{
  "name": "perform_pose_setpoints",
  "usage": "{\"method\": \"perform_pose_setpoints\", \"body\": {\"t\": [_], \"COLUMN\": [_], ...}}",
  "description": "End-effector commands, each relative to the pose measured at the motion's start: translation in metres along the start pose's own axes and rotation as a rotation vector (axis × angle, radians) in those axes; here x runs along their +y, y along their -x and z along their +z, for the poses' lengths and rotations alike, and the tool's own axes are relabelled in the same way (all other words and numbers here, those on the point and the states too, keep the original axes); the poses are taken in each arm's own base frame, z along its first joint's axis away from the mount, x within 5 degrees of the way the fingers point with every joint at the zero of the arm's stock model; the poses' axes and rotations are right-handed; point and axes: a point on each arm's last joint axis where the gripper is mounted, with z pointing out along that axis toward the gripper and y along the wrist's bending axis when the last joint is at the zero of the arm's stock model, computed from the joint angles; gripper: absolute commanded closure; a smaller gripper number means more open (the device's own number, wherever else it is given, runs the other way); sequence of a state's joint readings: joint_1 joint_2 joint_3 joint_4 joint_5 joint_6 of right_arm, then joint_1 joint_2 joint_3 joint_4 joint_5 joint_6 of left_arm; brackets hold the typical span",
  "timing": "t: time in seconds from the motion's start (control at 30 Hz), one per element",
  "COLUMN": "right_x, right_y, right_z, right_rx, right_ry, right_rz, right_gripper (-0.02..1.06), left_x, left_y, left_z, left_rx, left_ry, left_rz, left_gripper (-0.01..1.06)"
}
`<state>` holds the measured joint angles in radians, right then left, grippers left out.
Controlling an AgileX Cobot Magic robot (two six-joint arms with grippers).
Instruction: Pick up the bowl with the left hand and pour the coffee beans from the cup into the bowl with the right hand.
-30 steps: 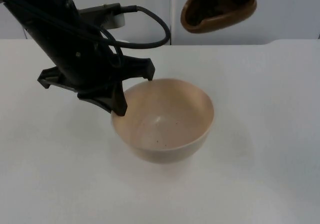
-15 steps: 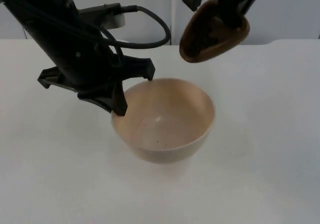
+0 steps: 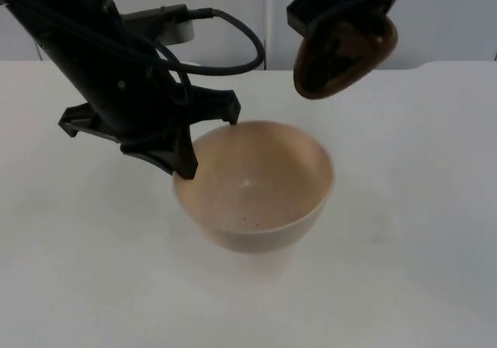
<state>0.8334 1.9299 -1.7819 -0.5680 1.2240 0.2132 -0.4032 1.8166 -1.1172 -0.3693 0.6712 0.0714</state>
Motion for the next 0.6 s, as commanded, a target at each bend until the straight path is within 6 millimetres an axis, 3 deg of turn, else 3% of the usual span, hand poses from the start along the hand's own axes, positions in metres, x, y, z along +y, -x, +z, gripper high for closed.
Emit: {"method": "perform_pose_setpoints", "body": {"t": [0.0, 0.57], "right_x": [0.006, 0.039], "right_y": [0.002, 0.014], "right_z": [-0.007, -0.046], "right_rx": [-0.029, -0.212], "right_ry": [-0.034, -0.276], "right_rz": [-0.022, -0.189], "right_gripper": [1.05, 1.05], "left_x": [-0.002, -0.002], "left_y": [0.002, 0.001], "left_z": [-0.001, -0.001], "left_rx": [-0.011, -0.009], "left_ry": [-0.005, -0.005], "left_rz": [0.004, 0.004], "left_gripper": [1.05, 1.05]}}
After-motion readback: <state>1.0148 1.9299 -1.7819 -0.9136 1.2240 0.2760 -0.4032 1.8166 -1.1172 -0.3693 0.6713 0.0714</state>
